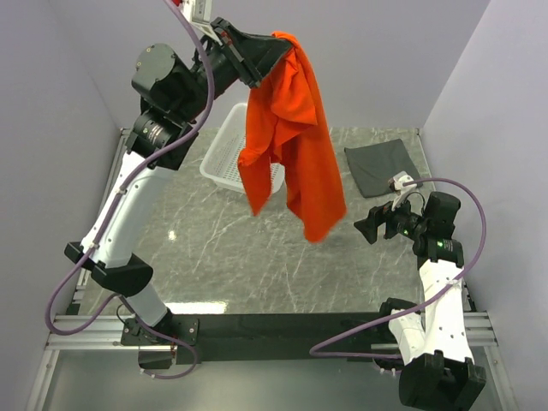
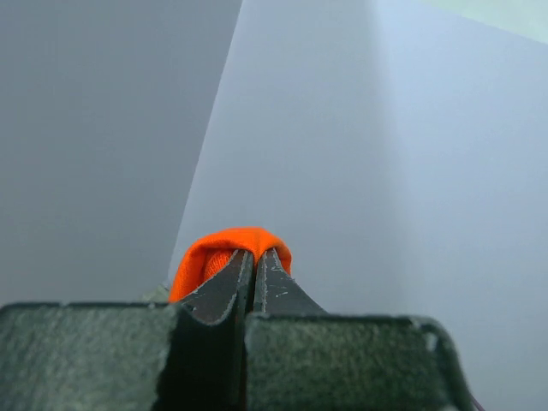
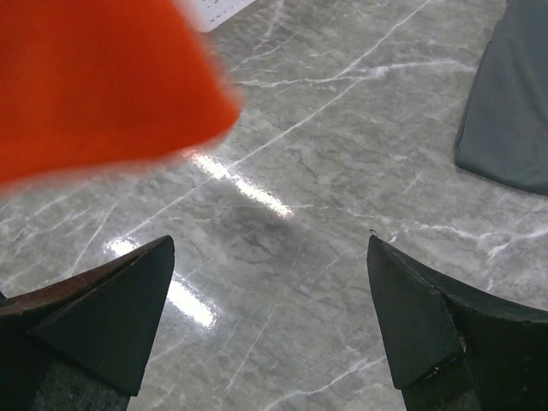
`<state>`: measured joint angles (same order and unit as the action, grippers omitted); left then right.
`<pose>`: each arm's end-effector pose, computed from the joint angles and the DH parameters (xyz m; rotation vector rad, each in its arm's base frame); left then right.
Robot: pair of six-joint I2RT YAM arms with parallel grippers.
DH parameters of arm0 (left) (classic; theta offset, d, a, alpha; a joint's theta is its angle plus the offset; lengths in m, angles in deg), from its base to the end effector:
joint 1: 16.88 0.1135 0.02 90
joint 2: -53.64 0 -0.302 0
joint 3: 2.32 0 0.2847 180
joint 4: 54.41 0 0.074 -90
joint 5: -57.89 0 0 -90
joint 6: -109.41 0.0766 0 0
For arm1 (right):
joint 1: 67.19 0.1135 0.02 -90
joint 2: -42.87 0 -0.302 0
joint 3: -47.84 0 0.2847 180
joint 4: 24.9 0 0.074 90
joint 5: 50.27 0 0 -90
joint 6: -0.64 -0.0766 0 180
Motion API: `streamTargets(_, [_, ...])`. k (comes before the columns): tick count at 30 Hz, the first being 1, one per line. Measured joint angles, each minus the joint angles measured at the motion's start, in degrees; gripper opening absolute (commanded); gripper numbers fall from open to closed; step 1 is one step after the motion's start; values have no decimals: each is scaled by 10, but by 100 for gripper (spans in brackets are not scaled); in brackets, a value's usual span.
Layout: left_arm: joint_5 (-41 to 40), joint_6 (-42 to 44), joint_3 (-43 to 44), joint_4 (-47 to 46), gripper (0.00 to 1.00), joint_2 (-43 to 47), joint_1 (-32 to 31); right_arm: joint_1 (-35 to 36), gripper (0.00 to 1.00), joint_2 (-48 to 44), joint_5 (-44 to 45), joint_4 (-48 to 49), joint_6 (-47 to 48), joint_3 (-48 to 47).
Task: Fold and stack the t-shirts
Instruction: Move the tshirt to the center of the board
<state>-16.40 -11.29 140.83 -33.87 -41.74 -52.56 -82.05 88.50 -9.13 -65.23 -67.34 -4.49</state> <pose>0.2893 -0.2333 0.6926 0.3134 1.1508 -1.1782 0.2034 0.0057 0.2937 -0.5867 1.8884 0.5023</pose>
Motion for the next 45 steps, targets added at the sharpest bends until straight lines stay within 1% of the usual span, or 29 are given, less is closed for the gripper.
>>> streamTargets(4, [14, -10, -14, 0, 0, 0, 0, 0, 99, 0, 3, 0, 0, 0])
streamTargets(9, [59, -30, -55, -10, 0, 1, -5, -1, 99, 0, 12, 0, 2, 0])
streamTargets(12, [88, -28, -127, -16, 1, 16, -18, -2, 99, 0, 19, 0, 2, 0])
streamTargets(13, [94, -25, -163, -17, 1, 27, -27, -2, 99, 0, 20, 0, 3, 0])
streamTargets(17, [111, -1, -274, 7, 0, 63, -64, -3, 99, 0, 24, 0, 4, 0])
streamTargets(21, [112, 15, -327, 32, 1, 101, -84, -3, 99, 3, 28, 0, 4, 0])
streamTargets(25, [102, 26, -364, 27, 1, 147, -89, -4, 99, 4, 30, 0, 4, 0])
streamTargets(29, [63, 40, -405, 22, 0, 173, -89, -5, 99, 4, 31, 0, 4, 0])
streamTargets(32, [22, 55, -425, 27, 1, 161, -90, -6, 99, 4, 32, 0, 4, 0])
streamTargets(36, [-18, 77, -447, 42, 1, 118, -89, -8, 99, 4, 32, 0, 4, 0])
streamTargets(37, [-24, 83, -452, 49, 20, 105, -89, -9, 99, 4, 32, 0, 4, 0])
streamTargets(39, [-35, 101, -473, 56, 49, 90, -89, -9, 99, 4, 32, 0, 4, 0])
streamTargets(40, [-41, 106, -487, 55, 73, 89, -89, -10, 99, 4, 32, 0, 4, 0])
streamTargets(43, [-72, 115, -550, 45, 92, 99, -89, -12, 99, 4, 32, 0, 4, 0])
streamTargets(45, [-102, 117, -595, 35, 96, 117, -89, -12, 99, 4, 32, 0, 4, 0])
